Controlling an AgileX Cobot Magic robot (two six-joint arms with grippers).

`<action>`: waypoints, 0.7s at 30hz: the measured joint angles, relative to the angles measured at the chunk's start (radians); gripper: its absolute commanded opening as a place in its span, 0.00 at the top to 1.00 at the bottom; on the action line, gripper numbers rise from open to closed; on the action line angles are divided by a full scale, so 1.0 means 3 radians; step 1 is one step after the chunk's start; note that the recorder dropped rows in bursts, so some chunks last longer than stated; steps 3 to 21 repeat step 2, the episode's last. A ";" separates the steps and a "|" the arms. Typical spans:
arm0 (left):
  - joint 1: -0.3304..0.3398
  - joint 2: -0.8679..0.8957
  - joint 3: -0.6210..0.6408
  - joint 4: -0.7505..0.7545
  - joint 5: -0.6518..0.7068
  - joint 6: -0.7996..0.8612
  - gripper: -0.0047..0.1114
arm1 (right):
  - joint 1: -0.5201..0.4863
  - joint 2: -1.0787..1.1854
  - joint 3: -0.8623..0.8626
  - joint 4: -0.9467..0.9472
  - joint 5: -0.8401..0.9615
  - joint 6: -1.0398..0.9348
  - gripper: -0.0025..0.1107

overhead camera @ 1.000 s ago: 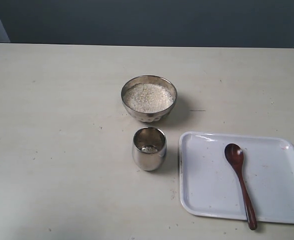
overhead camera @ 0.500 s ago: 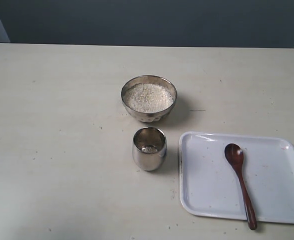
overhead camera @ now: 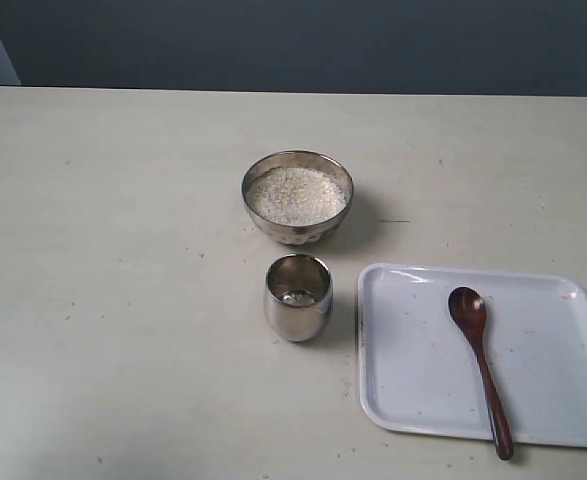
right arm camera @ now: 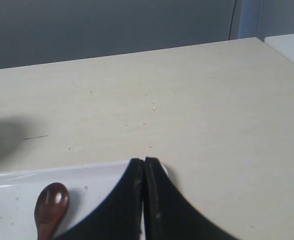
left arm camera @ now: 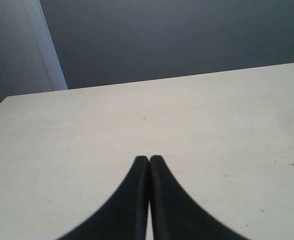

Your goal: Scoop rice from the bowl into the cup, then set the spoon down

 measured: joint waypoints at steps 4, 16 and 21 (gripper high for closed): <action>0.0000 0.0000 0.0000 0.0000 0.0000 0.0000 0.96 | 0.0000 0.0000 0.0000 0.0000 0.0000 0.0000 0.98; 0.0000 0.0000 0.0000 0.0000 0.0000 0.0000 0.96 | 0.0000 0.0000 0.0000 0.0000 0.0000 0.0000 0.98; 0.0000 0.0000 0.0000 0.0000 0.0000 0.0000 0.96 | 0.0000 0.0000 0.0000 0.0000 0.0000 0.0000 0.98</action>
